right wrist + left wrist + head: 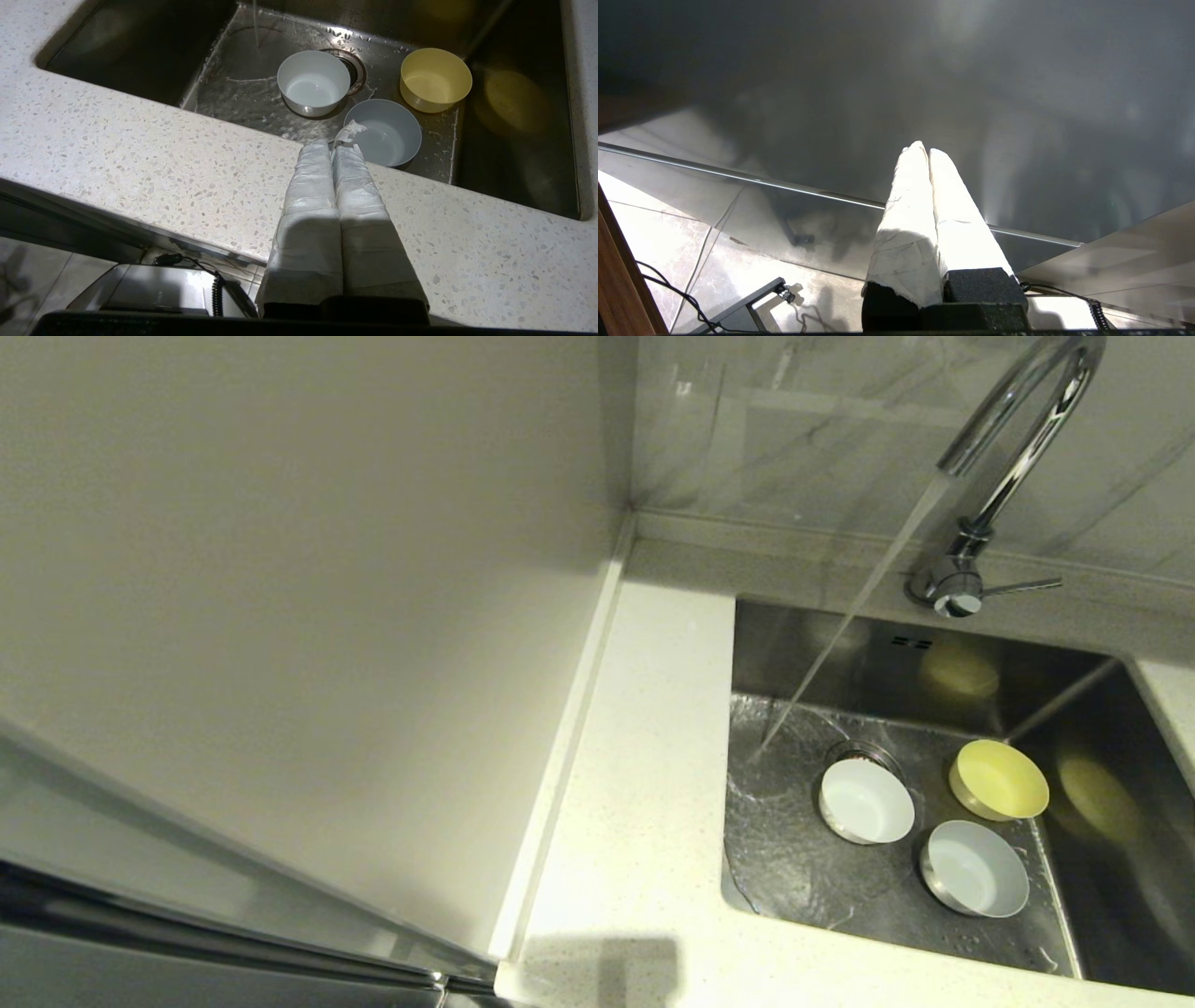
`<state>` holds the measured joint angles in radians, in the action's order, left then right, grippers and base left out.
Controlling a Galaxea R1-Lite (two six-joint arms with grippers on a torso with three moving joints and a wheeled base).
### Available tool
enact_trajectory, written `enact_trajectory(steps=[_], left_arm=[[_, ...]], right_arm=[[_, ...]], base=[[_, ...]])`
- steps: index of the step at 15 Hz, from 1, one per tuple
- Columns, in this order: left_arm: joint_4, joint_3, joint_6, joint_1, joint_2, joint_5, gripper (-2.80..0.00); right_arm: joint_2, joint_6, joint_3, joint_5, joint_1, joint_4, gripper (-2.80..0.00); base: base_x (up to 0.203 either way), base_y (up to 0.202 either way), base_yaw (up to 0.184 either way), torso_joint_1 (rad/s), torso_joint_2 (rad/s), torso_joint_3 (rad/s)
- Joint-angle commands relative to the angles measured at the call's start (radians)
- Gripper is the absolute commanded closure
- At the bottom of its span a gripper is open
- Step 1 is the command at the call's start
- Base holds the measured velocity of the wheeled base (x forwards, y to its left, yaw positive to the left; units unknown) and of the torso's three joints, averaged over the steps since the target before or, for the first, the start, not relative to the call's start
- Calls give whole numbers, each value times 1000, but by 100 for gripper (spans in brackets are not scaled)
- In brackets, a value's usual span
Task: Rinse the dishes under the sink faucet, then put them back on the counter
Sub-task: Wait for the water to rinse the bowl
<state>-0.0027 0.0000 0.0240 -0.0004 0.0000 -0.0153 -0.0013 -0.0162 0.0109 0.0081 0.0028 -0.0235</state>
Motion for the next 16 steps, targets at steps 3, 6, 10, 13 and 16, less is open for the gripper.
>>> enact_trajectory(steps=[3, 6, 10, 13, 16], left_arm=[[0, 0, 1, -1, -3, -1, 0], [0, 0, -1, 0, -3, 0, 0], [0, 0, 1, 0, -3, 0, 0], [0, 0, 0, -1, -3, -1, 0], [0, 0, 1, 0, -3, 0, 0]], right_arm=[[3, -1, 0, 1, 0, 1, 0], [1, -1, 0, 1, 0, 1, 0], [3, -1, 0, 0, 0, 0, 0], [3, -1, 0, 1, 0, 1, 0], [1, -1, 0, 1, 0, -1, 0]], base=[[0, 0, 0, 0, 0, 0], [0, 0, 0, 0, 0, 0], [0, 0, 0, 0, 0, 0], [0, 0, 0, 0, 0, 0], [0, 0, 0, 0, 0, 0]])
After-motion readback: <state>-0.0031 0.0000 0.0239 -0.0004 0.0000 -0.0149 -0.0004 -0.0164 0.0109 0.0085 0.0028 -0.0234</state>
